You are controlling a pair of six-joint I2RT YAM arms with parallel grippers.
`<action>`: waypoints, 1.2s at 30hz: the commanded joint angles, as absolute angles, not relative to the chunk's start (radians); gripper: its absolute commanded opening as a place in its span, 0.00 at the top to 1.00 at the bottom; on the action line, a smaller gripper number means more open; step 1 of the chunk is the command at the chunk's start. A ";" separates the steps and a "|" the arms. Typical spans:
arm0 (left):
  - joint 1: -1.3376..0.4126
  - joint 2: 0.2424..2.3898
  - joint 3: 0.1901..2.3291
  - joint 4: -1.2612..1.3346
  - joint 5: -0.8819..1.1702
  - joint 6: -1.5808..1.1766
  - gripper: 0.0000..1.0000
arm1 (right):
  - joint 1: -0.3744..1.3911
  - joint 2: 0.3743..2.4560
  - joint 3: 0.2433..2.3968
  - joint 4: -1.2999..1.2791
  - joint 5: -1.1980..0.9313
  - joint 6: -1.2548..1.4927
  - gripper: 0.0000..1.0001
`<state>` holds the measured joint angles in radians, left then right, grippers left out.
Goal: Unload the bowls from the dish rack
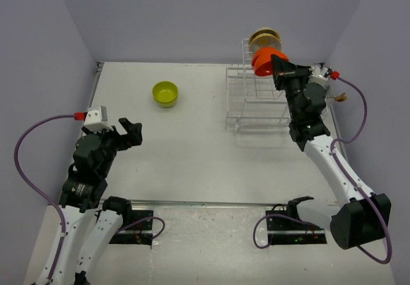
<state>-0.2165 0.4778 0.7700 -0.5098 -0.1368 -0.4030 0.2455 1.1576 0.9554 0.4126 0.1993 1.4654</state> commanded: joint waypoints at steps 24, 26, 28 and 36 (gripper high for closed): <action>-0.218 1.119 1.365 -0.739 0.527 -0.338 0.00 | 0.965 1.236 1.224 -0.468 -0.392 -0.431 1.00; -0.268 1.179 1.356 -0.759 0.525 -0.328 0.00 | 0.991 1.311 1.285 -0.549 -0.335 -0.446 1.00; -0.311 1.199 1.345 -0.759 0.468 -0.333 0.00 | 1.011 1.368 1.321 -0.595 -0.290 -0.449 1.00; -0.534 1.285 1.373 -0.860 0.108 -0.345 0.08 | 1.026 1.428 1.364 -0.612 -0.213 -0.445 1.00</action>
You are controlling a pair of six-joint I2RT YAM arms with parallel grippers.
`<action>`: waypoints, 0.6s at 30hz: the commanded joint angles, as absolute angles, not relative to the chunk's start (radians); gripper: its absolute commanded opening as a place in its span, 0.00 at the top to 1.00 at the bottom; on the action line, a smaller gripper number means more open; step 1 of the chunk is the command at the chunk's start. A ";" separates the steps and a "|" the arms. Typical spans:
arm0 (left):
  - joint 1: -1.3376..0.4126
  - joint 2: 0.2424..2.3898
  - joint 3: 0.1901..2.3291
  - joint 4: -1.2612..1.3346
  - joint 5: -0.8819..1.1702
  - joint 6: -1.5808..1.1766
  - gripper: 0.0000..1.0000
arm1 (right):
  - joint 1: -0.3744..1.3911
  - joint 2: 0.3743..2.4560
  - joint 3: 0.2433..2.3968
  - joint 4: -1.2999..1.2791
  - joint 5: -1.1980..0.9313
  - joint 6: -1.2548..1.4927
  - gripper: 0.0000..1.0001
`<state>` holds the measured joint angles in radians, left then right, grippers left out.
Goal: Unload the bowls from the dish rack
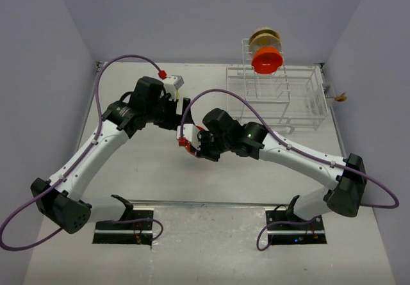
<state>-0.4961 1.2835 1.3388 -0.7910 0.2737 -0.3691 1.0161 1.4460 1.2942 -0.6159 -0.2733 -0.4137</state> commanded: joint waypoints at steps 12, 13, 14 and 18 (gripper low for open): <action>-0.652 1.405 1.365 -0.880 -0.063 -0.362 0.96 | 1.034 1.460 1.410 -0.627 -0.109 -0.442 1.00; -0.655 1.419 1.370 -0.885 -0.069 -0.362 1.00 | 1.035 1.465 1.414 -0.630 -0.101 -0.437 1.00; -0.657 1.427 1.374 -0.888 -0.075 -0.362 1.00 | 1.035 1.468 1.417 -0.634 -0.100 -0.436 1.00; -0.669 1.453 1.368 -0.876 -0.086 -0.365 1.00 | 1.038 1.485 1.413 -0.618 -0.078 -0.433 1.00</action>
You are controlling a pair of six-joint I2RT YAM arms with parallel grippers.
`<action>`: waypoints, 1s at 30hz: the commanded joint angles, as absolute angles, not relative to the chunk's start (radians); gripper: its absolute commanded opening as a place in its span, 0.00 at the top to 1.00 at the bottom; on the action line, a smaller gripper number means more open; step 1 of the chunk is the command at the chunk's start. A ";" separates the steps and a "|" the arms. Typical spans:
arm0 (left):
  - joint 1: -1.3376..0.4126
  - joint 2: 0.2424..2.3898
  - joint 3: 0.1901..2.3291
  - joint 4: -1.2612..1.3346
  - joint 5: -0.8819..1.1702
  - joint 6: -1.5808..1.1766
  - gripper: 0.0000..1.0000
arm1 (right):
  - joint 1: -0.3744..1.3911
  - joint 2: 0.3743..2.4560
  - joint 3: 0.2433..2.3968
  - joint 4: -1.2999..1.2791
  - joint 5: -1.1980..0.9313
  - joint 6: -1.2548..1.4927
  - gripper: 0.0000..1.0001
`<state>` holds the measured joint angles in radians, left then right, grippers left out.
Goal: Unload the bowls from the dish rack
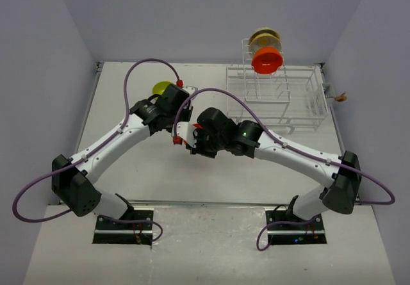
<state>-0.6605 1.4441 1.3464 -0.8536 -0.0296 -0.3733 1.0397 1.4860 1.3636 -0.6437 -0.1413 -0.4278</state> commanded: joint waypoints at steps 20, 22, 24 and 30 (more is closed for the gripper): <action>-0.578 1.523 1.247 -0.428 -0.301 -0.610 1.00 | 0.980 1.157 1.233 -0.356 0.193 -0.348 0.01; -0.571 1.599 1.267 -0.361 -0.304 -0.624 1.00 | 0.963 1.103 1.200 -0.217 0.311 -0.286 0.01; -0.551 1.687 1.314 -0.348 -0.324 -0.650 1.00 | 0.922 1.074 1.201 -0.166 0.388 -0.229 0.01; -0.474 1.845 1.373 -0.267 -0.307 -0.653 1.00 | 0.789 1.034 1.207 -0.164 0.359 0.026 0.01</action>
